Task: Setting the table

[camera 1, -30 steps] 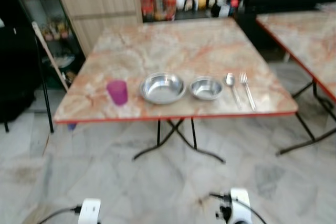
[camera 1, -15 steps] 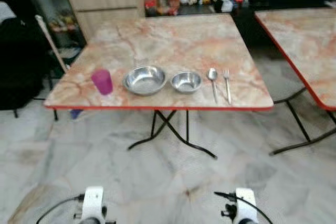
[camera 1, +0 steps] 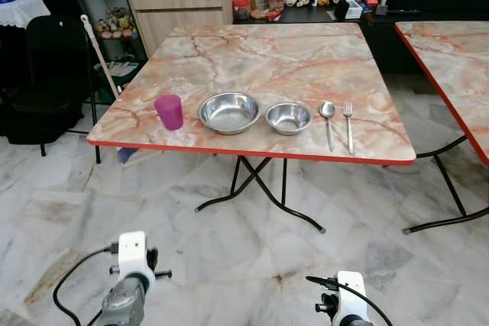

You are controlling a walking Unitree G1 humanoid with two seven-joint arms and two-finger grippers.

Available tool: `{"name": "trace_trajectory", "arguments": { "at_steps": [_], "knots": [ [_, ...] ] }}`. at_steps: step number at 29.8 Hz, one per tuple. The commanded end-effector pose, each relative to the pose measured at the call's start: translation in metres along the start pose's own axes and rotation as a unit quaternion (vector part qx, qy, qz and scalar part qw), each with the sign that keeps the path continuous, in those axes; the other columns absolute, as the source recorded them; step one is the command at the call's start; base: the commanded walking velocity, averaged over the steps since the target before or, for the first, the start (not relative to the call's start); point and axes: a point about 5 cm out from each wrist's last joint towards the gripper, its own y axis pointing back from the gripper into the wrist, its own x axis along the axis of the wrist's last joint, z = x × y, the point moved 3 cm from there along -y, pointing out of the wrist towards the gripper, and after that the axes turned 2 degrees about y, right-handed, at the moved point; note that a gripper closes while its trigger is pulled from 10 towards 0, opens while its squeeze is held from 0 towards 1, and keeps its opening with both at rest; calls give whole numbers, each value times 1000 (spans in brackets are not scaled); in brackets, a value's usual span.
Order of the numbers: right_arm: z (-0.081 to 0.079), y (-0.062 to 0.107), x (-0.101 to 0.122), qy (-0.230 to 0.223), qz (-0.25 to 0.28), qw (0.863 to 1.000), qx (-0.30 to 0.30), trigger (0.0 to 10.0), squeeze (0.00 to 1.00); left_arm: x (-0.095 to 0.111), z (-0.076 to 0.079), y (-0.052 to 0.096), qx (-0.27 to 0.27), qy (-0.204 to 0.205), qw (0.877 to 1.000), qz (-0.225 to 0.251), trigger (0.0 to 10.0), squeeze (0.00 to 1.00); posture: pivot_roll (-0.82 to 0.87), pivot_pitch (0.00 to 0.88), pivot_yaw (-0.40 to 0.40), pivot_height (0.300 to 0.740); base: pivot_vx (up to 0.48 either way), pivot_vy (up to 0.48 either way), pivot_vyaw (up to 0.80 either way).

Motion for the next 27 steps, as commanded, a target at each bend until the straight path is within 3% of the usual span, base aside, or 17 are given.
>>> {"name": "trace_trajectory", "arguments": {
  "at_steps": [1, 3, 4, 9, 16, 17, 18, 19, 27],
  "knots": [
    [-1, -1, 4, -5, 6, 1000, -1, 10000, 0, -1, -1, 0, 0, 8, 1000, 0, 10000, 0, -9, 0, 56, 714, 0, 0, 0],
    [-2, -1, 2, -5, 4, 1000, -1, 10000, 0, 27, 11, -6, -16, 11, 998, 61, 10000, 0, -1, 0, 58, 714, 0, 0, 0],
    [-2, -1, 2, -14, 5, 1000, -3, 10000, 0, 51, 23, -10, -34, 9, 993, 112, 10000, 0, 7, 0, 54, 714, 0, 0, 0],
    [-2, -1, 5, -16, 9, 1000, -4, 10000, 0, 66, 37, -11, -58, 0, 988, 145, 10000, 0, 7, 0, 51, 714, 0, 0, 0],
    [-2, -1, 5, -14, 10, 1000, -3, 10000, 0, 68, 43, -11, -71, 5, 986, 152, 10000, 0, 8, 0, 48, 714, 0, 0, 0],
    [-2, -1, 5, -14, 10, 1000, -3, 10000, 0, 68, 44, -11, -72, 7, 986, 151, 10000, 153, 9, 0, 47, 714, 0, 0, 0],
    [-2, -1, 5, -14, 10, 1000, -3, 10000, 0, 68, 45, -11, -77, 11, 986, 149, 10000, 494, 9, 0, 47, 714, 0, 0, 0],
    [-1, -1, 5, -14, 10, 1000, -3, 10000, 0, 68, 46, -11, -82, 11, 985, 150, 10000, 1000, 9, 0, 46, 714, 0, 0, 0],
    [-2, -1, 5, -16, 9, 1000, -3, 10000, 0, 71, 56, -11, -109, 4, 982, 154, 10000, 1000, 6, 0, 47, 714, 0, 0, 0]
  ]
}}
